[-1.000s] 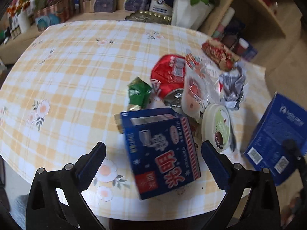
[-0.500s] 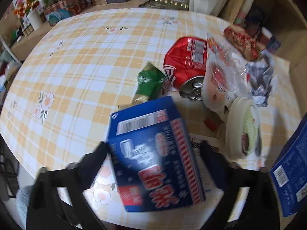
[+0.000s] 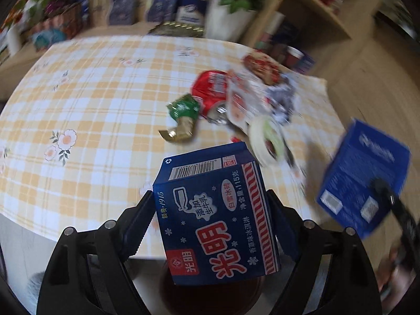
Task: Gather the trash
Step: 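Drop the milk carton into the brown bin with the left tool while the right tool carries the bag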
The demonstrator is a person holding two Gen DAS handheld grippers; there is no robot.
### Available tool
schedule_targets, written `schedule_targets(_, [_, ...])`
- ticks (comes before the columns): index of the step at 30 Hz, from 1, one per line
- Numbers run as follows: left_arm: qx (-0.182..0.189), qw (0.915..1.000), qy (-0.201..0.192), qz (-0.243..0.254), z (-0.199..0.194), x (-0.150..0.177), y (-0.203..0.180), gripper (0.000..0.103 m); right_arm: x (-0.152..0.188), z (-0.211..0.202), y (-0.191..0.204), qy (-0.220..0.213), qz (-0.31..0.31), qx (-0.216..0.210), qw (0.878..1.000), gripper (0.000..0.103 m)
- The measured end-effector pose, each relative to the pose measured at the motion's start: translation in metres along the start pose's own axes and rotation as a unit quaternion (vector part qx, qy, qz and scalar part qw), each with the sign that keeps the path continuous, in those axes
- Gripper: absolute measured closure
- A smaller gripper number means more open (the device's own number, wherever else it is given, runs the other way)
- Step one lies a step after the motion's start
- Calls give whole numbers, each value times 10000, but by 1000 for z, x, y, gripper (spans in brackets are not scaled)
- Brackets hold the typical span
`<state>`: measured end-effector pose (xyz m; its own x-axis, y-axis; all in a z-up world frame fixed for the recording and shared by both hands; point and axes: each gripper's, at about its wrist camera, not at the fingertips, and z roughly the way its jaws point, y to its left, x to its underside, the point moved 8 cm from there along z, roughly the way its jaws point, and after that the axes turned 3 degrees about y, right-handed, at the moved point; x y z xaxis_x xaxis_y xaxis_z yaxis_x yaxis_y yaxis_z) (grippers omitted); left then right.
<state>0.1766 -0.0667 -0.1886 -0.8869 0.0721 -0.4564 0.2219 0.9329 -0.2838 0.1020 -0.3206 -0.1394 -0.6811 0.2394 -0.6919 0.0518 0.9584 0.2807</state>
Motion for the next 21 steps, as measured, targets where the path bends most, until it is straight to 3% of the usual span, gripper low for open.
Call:
schedule_targets(10, [452,9898,583,1217,2,106,-26,22,57,-24,24,267,-83,-249,9993,85])
schedule_targets(18, [109,9641,1082,2422,51,158,-47,22,82,-25,19,493,8,-275,9984,85])
schedule_targets(21, [91,9588,1276,2538,68,170,-50,22,83,-24,16,512,57,-291,9982,85])
